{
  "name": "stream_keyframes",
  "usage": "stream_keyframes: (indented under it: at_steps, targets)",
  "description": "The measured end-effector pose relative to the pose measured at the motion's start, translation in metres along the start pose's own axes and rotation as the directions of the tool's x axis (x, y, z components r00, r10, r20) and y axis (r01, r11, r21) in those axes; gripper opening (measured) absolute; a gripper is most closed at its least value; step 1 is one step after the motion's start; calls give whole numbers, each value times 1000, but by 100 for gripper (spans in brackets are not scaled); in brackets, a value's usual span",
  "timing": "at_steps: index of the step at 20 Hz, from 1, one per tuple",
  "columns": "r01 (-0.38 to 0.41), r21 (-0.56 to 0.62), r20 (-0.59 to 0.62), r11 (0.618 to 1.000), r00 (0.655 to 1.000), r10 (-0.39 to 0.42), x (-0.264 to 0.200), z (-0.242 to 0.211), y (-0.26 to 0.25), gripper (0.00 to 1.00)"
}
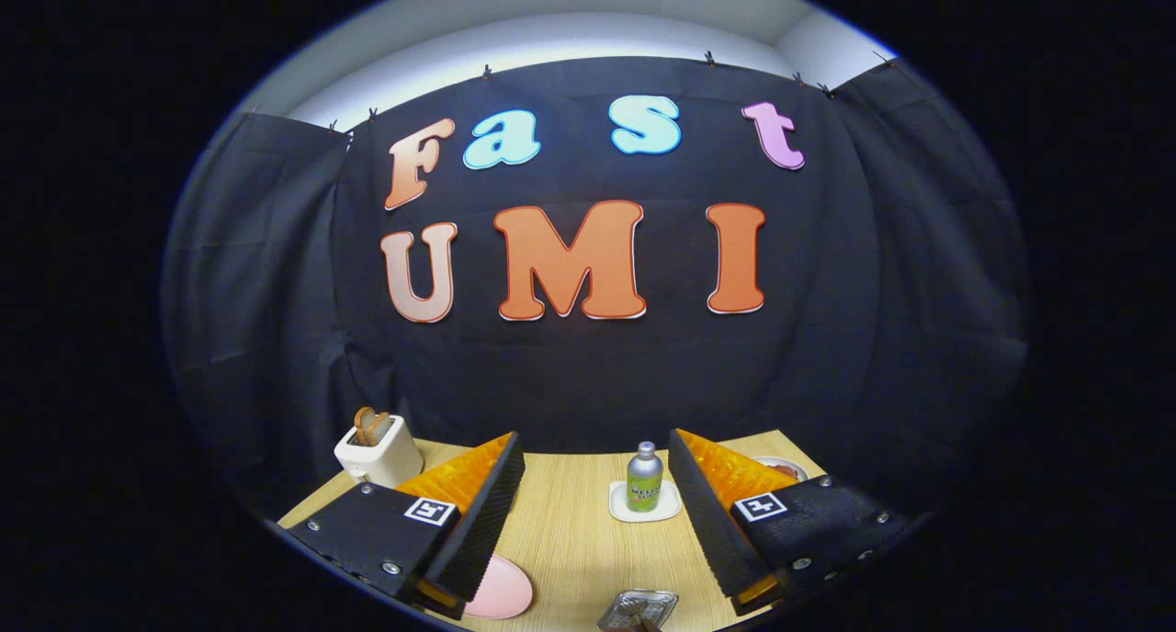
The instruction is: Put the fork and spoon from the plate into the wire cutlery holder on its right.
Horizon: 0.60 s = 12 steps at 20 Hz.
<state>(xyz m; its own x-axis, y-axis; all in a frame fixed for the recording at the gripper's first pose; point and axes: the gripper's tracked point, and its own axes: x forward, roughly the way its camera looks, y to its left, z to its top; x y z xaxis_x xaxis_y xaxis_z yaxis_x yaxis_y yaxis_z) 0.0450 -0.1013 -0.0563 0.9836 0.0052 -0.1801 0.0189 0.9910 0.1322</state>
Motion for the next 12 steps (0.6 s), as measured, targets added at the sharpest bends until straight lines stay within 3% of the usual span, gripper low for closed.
stream_keyframes:
  at_steps: [7, 12]
  targets:
    - [-23, -55, 141, 998, 989, 30, -6, 26, 13, 95]
    - [-35, -63, 169, 997, 985, 45, -7, 29, 20, 95]
